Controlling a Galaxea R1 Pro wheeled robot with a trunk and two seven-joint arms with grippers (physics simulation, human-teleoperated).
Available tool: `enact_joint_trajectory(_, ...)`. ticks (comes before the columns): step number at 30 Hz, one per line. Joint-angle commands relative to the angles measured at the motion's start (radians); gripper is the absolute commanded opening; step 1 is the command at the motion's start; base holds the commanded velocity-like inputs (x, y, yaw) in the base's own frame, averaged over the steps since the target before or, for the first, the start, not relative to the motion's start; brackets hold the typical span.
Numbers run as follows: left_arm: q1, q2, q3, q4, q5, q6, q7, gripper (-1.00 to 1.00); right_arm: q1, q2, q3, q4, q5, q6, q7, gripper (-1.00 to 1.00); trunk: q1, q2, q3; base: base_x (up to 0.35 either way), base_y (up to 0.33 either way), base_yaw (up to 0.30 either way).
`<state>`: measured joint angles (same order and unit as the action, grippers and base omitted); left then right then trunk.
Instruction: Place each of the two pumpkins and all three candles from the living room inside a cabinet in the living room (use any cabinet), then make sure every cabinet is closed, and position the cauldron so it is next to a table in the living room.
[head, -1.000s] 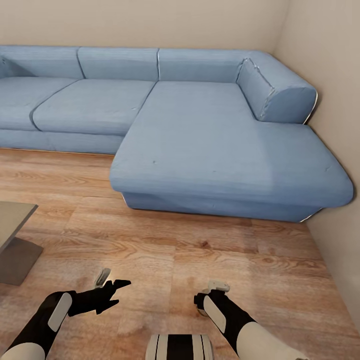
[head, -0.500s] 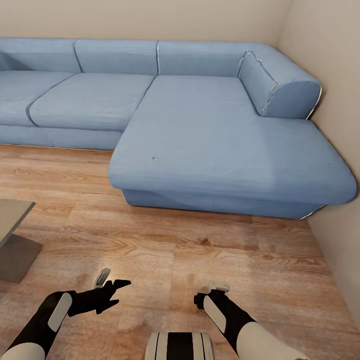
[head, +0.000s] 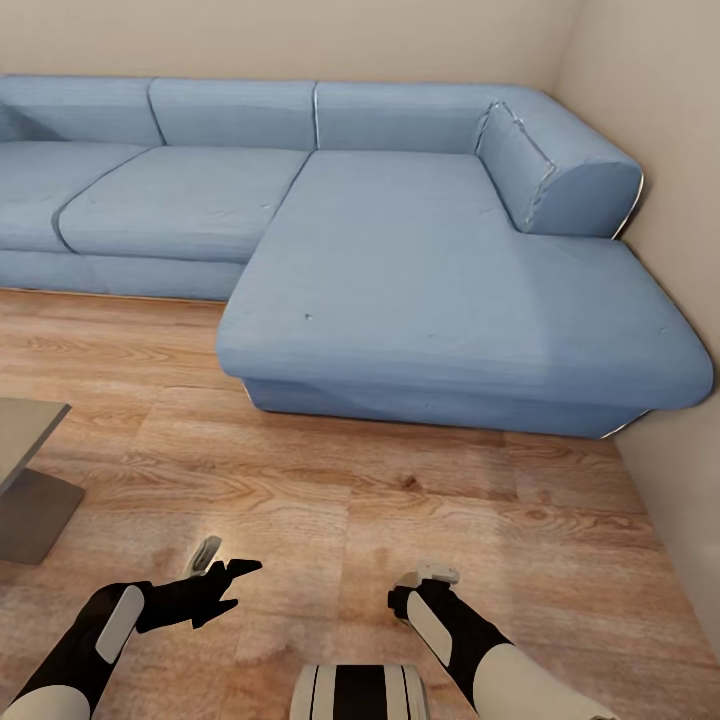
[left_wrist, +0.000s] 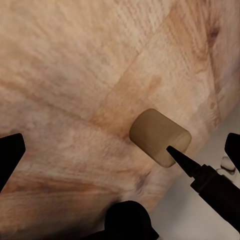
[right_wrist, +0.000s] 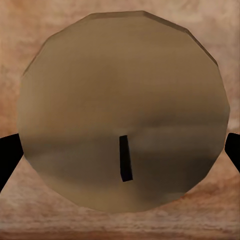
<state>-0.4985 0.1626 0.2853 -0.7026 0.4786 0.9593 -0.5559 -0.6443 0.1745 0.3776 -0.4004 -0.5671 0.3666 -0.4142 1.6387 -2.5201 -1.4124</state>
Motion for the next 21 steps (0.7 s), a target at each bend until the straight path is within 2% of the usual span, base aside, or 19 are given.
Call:
enact_joint_trajectory(1, 0.0, 0.0, 0.0, 0.0, 0.0, 0.0, 0.0, 1.0, 0.0, 0.0, 0.0, 0.0, 0.0, 0.0, 0.0, 1.0, 0.0, 0.0, 0.0, 0.0, 0.0, 0.0)
enact_joint_trajectory(2, 0.0, 0.0, 0.0, 0.0, 0.0, 0.0, 0.0, 1.0, 0.0, 0.0, 0.0, 0.0, 0.0, 0.0, 0.0, -1.0, 0.0, 0.0, 0.0, 0.0, 0.0, 0.0)
enact_joint_trajectory(21, 0.0, 0.0, 0.0, 0.0, 0.0, 0.001, -0.001, 1.0, 0.0, 0.0, 0.0, 0.0, 0.0, 0.0, 0.0, -1.0, 0.0, 0.0, 0.0, 0.0, 0.0, 0.0)
